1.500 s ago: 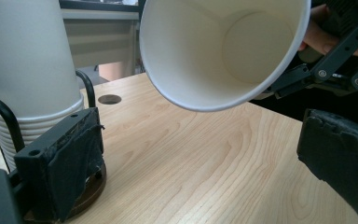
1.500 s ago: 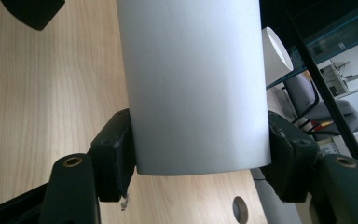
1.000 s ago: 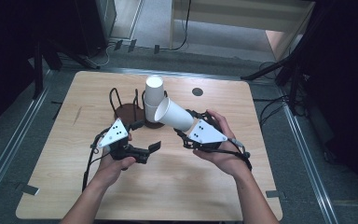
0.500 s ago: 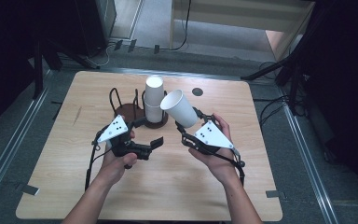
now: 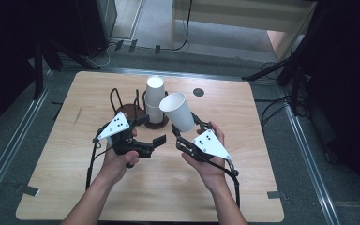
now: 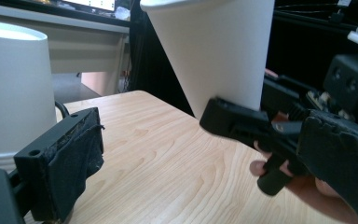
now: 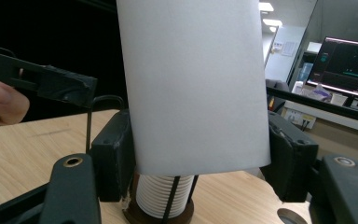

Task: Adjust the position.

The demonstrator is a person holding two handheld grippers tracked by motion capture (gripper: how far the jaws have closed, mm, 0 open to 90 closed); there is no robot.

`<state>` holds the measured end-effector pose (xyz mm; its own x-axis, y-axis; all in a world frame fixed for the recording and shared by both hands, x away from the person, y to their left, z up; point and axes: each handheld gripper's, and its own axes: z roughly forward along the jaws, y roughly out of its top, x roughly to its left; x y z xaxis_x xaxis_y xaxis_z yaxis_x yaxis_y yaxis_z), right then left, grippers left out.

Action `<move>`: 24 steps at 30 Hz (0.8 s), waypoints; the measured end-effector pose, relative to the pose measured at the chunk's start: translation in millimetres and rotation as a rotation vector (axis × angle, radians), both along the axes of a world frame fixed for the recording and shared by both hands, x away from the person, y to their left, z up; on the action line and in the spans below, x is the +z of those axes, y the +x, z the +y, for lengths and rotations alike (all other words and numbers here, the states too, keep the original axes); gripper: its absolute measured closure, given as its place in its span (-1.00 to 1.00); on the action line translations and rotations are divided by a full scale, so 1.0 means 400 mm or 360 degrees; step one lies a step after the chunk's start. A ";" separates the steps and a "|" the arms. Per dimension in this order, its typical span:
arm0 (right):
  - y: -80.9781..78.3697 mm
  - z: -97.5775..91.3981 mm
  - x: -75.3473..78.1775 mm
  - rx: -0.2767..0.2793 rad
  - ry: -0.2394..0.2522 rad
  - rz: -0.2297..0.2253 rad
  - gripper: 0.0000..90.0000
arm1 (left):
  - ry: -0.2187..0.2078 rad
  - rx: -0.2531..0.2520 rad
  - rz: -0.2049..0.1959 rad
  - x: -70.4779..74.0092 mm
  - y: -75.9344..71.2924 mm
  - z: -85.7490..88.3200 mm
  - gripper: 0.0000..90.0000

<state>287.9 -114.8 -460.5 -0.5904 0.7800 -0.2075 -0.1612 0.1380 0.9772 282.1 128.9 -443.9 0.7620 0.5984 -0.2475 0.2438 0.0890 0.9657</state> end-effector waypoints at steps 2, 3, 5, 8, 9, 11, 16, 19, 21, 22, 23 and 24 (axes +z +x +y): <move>-0.003 0.004 -0.002 0.0013 0.0009 -0.0016 -0.22 | -0.0012 -0.0007 0.0015 0.008 0.004 -0.003 -0.99; -0.007 0.007 -0.004 0.0013 0.0026 0.0006 -0.22 | -0.0019 -0.0018 0.0022 0.012 0.007 -0.004 -0.99; -0.010 0.013 -0.007 0.0026 0.0016 -0.0011 -0.22 | -0.0024 -0.0027 0.0030 0.021 0.012 -0.009 -0.99; -0.015 0.020 -0.011 0.0037 0.0020 -0.0007 -0.22 | -0.0020 -0.0029 0.0052 0.030 0.019 -0.017 -0.99; -0.015 0.022 -0.011 0.0045 0.0024 -0.0013 -0.22 | -0.0024 -0.0031 0.0055 0.032 0.022 -0.020 -0.99; -0.016 0.024 -0.011 0.0040 0.0025 -0.0023 -0.22 | -0.0035 -0.0037 0.0063 0.036 0.026 -0.023 -0.99; -0.019 0.031 -0.016 0.0071 0.0020 -0.0019 -0.22 | -0.0034 -0.0055 0.0072 0.046 0.034 -0.033 -0.98; -0.023 0.036 -0.018 0.0078 0.0033 -0.0007 -0.22 | -0.0012 -0.0075 0.0072 0.052 0.038 -0.041 -0.98; -0.024 0.038 -0.019 0.0084 0.0031 -0.0007 -0.22 | -0.0018 -0.0071 0.0063 0.055 0.040 -0.042 -0.98; -0.023 0.039 -0.019 0.0093 0.0020 -0.0021 -0.22 | -0.0032 -0.0073 0.0065 0.055 0.041 -0.041 -0.97; -0.023 0.040 -0.019 0.0095 0.0021 -0.0019 -0.22 | -0.0034 -0.0073 0.0070 0.056 0.043 -0.039 -0.94; -0.025 0.040 -0.020 0.0095 0.0028 -0.0018 -0.22 | -0.0038 -0.0078 0.0079 0.056 0.045 -0.038 -0.93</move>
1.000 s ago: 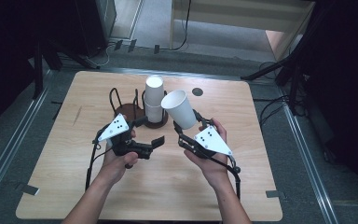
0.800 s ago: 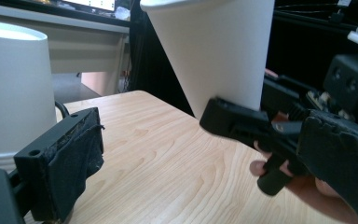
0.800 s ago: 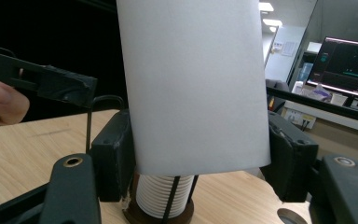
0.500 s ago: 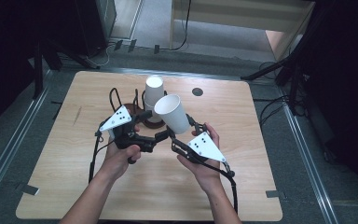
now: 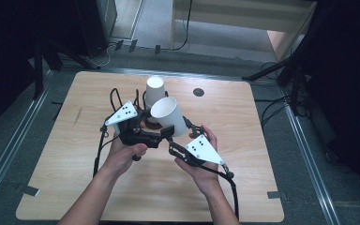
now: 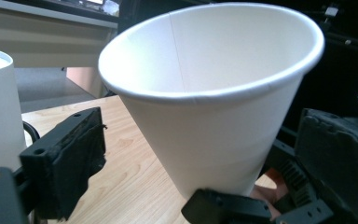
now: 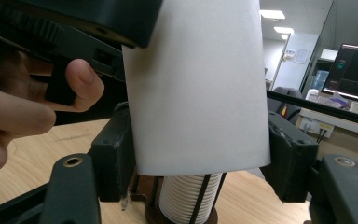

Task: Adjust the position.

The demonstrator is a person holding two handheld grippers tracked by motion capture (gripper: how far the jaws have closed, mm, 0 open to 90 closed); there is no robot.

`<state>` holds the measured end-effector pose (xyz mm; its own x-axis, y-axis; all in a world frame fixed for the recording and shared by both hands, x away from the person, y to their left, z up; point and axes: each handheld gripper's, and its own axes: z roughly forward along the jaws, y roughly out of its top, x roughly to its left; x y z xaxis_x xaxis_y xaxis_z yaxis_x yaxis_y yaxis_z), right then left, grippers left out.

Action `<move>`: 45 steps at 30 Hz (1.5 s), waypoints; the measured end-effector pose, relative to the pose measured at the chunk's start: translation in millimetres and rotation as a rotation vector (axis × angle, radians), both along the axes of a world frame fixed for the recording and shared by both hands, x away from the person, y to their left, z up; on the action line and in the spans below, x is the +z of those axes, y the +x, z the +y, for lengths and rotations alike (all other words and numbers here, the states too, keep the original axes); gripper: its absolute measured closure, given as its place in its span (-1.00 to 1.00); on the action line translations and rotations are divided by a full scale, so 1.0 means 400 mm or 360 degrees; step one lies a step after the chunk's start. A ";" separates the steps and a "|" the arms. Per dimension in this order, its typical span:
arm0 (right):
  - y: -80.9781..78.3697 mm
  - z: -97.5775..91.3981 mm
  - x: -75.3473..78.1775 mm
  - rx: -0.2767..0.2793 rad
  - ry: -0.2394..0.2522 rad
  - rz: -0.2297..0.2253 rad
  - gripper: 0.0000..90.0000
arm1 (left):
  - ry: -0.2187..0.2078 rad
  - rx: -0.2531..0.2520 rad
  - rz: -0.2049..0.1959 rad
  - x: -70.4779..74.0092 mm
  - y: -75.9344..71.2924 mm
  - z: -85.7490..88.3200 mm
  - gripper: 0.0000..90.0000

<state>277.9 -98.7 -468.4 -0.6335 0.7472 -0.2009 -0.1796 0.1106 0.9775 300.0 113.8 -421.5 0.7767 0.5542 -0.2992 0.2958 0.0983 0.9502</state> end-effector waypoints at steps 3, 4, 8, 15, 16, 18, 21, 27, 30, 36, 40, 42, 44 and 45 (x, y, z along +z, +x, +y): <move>-0.003 0.003 -0.001 0.0009 0.0013 0.0006 -0.22 | -0.0022 -0.0014 0.0023 -0.001 0.003 0.000 -0.90; -0.002 0.005 -0.001 0.0028 0.0010 -0.0014 -0.22 | -0.0024 -0.0022 0.0027 -0.002 0.005 0.002 -0.89; -0.007 0.012 -0.009 0.0042 -0.0002 0.0006 -0.22 | -0.0062 -0.0022 0.0056 -0.001 0.008 0.008 -0.82; -0.002 0.017 -0.016 0.0050 -0.0029 0.0000 -0.23 | -0.0082 -0.0031 0.0054 0.001 0.009 0.016 -0.53; -0.004 0.017 -0.016 0.0043 -0.0020 0.0017 -0.23 | -0.0080 -0.0030 0.0043 0.001 0.007 0.016 -0.49; -0.003 0.017 -0.015 0.0040 -0.0024 0.0015 -0.23 | -0.0067 -0.0030 0.0025 0.002 0.005 0.016 -0.46; -0.003 0.016 -0.012 0.0049 -0.0043 0.0036 -0.25 | -0.0039 -0.0016 -0.0002 0.003 0.001 0.014 -0.42; -0.004 0.020 0.002 -0.0002 -0.0149 0.0110 -0.41 | 0.0093 0.0062 -0.0077 0.008 -0.009 0.005 -0.39; -0.008 0.028 0.009 -0.0039 -0.0200 0.0184 -0.64 | 0.0153 0.0095 -0.0085 0.008 -0.010 0.004 -0.38; -0.010 0.044 0.019 -0.0108 -0.0254 0.0279 -0.71 | 0.0290 0.0117 -0.0113 0.010 -0.015 -0.010 -0.37; -0.010 0.052 0.020 -0.0127 -0.0274 0.0320 -0.71 | 0.0375 0.0122 -0.0110 0.014 -0.016 -0.020 -0.36; -0.010 0.056 0.020 -0.0139 -0.0259 0.0345 -0.71 | 0.0433 0.0127 -0.0099 0.016 -0.015 -0.027 -0.35; -0.009 0.058 0.020 -0.0145 -0.0243 0.0362 -0.71 | 0.0454 0.0117 -0.0089 0.017 -0.015 -0.031 -0.35; -0.008 0.059 0.019 -0.0151 -0.0234 0.0373 -0.70 | 0.0471 0.0116 -0.0090 0.017 -0.015 -0.033 -0.35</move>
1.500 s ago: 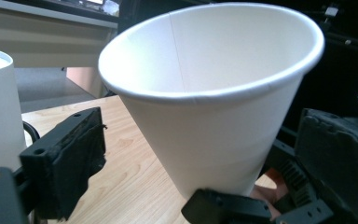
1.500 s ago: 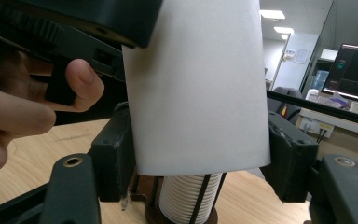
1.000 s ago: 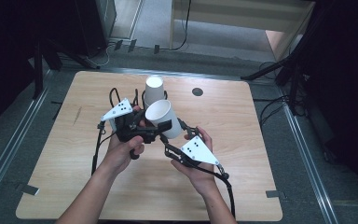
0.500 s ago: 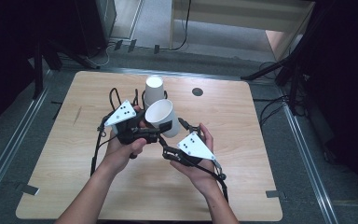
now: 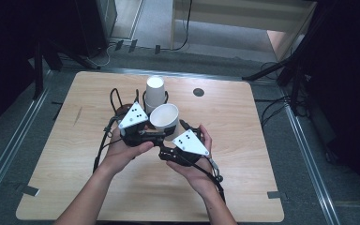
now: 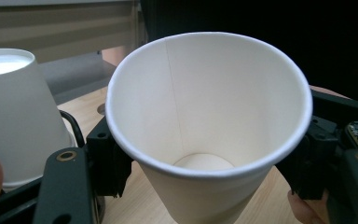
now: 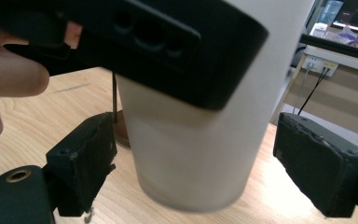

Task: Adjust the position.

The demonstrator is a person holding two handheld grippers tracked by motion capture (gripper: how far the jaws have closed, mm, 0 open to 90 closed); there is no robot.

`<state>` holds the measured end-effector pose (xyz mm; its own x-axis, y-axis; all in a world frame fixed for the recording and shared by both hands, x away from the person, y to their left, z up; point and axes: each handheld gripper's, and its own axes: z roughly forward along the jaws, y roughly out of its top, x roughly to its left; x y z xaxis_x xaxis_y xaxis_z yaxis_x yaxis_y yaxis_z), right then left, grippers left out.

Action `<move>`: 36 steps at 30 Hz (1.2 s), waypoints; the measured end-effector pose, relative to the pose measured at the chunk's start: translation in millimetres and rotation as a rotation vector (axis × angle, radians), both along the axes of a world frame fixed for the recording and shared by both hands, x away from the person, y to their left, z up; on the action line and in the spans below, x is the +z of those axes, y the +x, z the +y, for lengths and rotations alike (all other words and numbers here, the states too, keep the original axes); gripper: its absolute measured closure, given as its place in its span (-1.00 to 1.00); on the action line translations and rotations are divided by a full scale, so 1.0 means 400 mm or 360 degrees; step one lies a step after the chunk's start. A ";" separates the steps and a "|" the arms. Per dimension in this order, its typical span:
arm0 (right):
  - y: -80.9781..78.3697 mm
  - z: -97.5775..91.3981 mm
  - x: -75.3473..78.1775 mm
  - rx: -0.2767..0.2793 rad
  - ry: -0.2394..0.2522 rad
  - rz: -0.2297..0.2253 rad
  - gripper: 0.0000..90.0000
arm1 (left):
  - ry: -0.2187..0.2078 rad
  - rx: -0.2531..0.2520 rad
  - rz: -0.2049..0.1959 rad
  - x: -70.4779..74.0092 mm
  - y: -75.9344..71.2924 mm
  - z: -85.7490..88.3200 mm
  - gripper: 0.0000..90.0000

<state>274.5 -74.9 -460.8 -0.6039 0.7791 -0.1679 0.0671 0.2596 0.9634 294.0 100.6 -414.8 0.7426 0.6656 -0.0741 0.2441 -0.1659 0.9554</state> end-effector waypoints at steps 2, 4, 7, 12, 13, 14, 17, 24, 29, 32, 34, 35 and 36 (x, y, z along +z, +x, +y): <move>0.002 0.001 -0.002 -0.0017 0.0016 0.0012 -0.70 | 0.0012 -0.0005 0.0005 -0.001 0.000 -0.003 -0.35; 0.005 0.001 -0.002 -0.0014 0.0042 0.0026 -0.69 | 0.0032 -0.0002 0.0006 -0.003 0.001 -0.004 -0.35; 0.005 0.001 -0.001 -0.0013 0.0057 0.0027 -0.63 | 0.0042 -0.0002 0.0012 -0.004 0.001 -0.006 -0.35; 0.008 -0.001 -0.003 0.0001 0.0073 0.0018 -0.49 | 0.0044 -0.0008 0.0013 -0.004 0.000 -0.008 -0.35; 0.007 -0.002 -0.004 0.0012 0.0080 0.0017 -0.44 | 0.0044 -0.0008 0.0018 -0.004 0.000 -0.009 -0.35; 0.006 -0.002 -0.005 0.0022 0.0081 0.0010 -0.38 | 0.0047 -0.0006 0.0017 -0.005 0.000 -0.010 -0.35; 0.003 -0.001 -0.008 0.0024 0.0082 -0.0012 -0.33 | 0.0040 -0.0009 0.0018 -0.005 0.001 -0.008 -0.41; 0.003 -0.001 -0.009 0.0017 0.0097 -0.0030 -0.28 | -0.0002 -0.0004 0.0083 -0.006 0.007 -0.001 -0.93; 0.010 -0.009 -0.011 -0.0014 0.0101 -0.0014 -0.27 | -0.0148 -0.0017 0.0082 0.009 0.007 0.029 -0.97; 0.015 -0.016 -0.013 -0.0030 0.0117 -0.0010 -0.27 | -0.0179 0.0006 0.0078 0.015 0.005 0.043 -0.97; 0.016 -0.019 -0.013 -0.0033 0.0123 -0.0007 -0.27 | -0.0187 0.0014 0.0079 0.017 0.004 0.051 -1.00; 0.017 -0.021 -0.014 -0.0038 0.0121 -0.0012 -0.27 | -0.0194 0.0022 0.0078 0.017 0.002 0.056 -1.00; 0.018 -0.023 -0.014 -0.0041 0.0118 -0.0017 -0.27 | -0.0193 0.0026 0.0077 0.018 0.001 0.059 -1.00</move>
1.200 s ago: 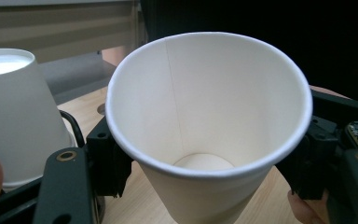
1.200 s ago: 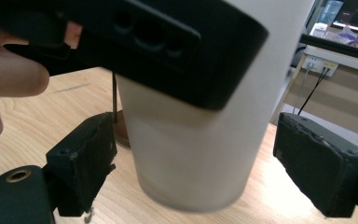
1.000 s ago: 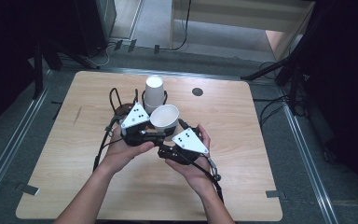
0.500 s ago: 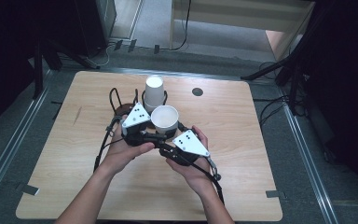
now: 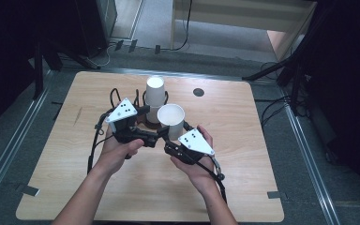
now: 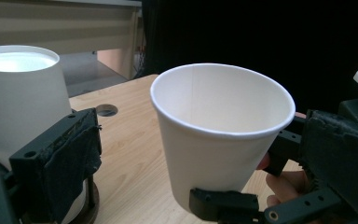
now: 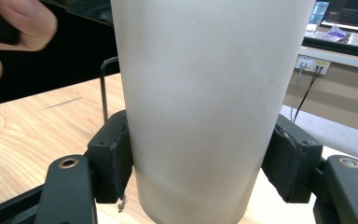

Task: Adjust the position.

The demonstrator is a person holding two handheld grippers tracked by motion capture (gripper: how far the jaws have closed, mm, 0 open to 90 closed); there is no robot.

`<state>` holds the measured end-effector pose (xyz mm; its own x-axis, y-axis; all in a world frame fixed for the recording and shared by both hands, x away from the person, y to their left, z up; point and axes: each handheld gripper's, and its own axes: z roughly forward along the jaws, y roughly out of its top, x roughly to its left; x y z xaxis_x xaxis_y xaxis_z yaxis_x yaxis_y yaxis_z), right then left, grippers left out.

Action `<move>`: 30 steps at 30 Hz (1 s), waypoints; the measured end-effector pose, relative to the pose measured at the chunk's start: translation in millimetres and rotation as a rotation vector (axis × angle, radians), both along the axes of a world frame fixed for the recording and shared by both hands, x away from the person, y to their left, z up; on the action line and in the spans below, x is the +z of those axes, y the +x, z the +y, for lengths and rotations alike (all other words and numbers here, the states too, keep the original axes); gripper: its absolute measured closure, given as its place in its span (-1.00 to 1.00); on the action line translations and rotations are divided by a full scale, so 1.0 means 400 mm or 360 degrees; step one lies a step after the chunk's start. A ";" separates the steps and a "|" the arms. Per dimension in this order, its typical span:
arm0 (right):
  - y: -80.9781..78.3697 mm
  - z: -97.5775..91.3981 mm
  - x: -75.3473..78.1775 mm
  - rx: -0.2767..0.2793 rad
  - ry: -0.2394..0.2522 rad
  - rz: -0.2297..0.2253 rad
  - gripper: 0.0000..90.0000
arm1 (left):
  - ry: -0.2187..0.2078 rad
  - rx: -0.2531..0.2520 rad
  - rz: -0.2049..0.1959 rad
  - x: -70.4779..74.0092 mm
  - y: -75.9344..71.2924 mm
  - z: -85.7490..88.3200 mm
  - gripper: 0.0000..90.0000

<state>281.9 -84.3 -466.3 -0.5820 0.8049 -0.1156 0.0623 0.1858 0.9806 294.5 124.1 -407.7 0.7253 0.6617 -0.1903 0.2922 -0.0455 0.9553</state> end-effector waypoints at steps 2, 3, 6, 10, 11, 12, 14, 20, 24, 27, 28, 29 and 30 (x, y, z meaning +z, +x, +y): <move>0.002 -0.003 0.000 -0.0011 -0.0004 -0.0005 -0.26 | -0.0008 0.0019 -0.0009 0.000 -0.003 0.007 -1.00; 0.004 -0.005 -0.001 -0.0018 -0.0008 -0.0010 -0.26 | -0.0008 0.0029 -0.0010 0.000 -0.003 0.011 -1.00; 0.008 -0.013 -0.001 -0.0031 0.0007 -0.0009 -0.26 | 0.0009 0.0041 -0.0019 0.000 -0.006 0.023 -1.00; 0.013 -0.025 0.002 -0.0059 0.0019 -0.0009 -0.25 | 0.0011 0.0059 -0.0020 -0.002 -0.009 0.041 -1.00; 0.014 -0.028 0.002 -0.0066 0.0023 -0.0003 -0.25 | 0.0014 0.0064 -0.0022 -0.003 -0.010 0.046 -1.00; 0.016 -0.031 0.002 -0.0070 0.0024 -0.0008 -0.25 | 0.0007 0.0075 -0.0020 -0.005 -0.011 0.051 -1.00; 0.019 -0.036 0.003 -0.0079 0.0030 -0.0013 -0.25 | 0.0004 0.0094 -0.0023 -0.009 -0.013 0.062 -1.00; 0.025 -0.050 0.004 -0.0104 0.0043 -0.0008 -0.25 | 0.0008 0.0142 -0.0016 -0.025 -0.026 0.097 -1.00; 0.030 -0.063 0.005 -0.0121 0.0059 -0.0029 -0.24 | -0.0011 0.0182 -0.0010 -0.037 -0.037 0.124 -1.00; 0.036 -0.075 0.006 -0.0141 0.0083 -0.0031 -0.24 | -0.0013 0.0214 -0.0007 -0.047 -0.047 0.149 -1.00; 0.040 -0.080 0.007 -0.0147 0.0082 -0.0041 -0.24 | -0.0014 0.0225 -0.0009 -0.048 -0.049 0.154 -1.00; 0.041 -0.083 0.007 -0.0154 0.0089 -0.0040 -0.24 | -0.0014 0.0225 -0.0009 -0.048 -0.049 0.154 -1.00; 0.044 -0.087 0.008 -0.0161 0.0096 -0.0040 -0.24 | -0.0017 0.0255 -0.0019 -0.051 -0.059 0.169 -1.00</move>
<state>299.3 -119.1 -463.3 -0.4950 0.8654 -0.0786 0.0532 0.1204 0.9913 271.0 191.8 -428.2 0.6129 0.7670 -0.1897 0.2833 0.0108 0.9590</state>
